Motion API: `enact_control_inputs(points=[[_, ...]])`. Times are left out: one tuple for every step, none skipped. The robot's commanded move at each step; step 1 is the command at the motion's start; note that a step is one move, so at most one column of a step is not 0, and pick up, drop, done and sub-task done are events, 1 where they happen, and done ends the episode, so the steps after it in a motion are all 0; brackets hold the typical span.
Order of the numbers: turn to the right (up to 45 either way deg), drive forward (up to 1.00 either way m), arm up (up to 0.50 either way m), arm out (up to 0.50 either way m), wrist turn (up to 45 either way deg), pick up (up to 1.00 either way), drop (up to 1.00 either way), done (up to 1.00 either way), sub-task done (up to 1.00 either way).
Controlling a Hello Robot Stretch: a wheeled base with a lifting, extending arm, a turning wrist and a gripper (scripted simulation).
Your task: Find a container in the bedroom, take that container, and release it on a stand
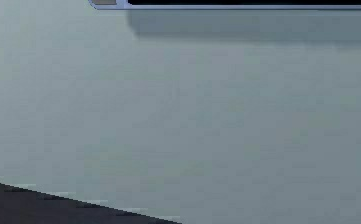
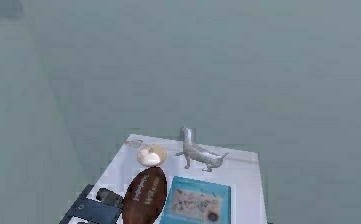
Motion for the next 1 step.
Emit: enact_control_inputs(points=[[0.0, 0.0, 0.0, 0.42, 0.0, 0.0, 0.0, 0.0, 0.0]])
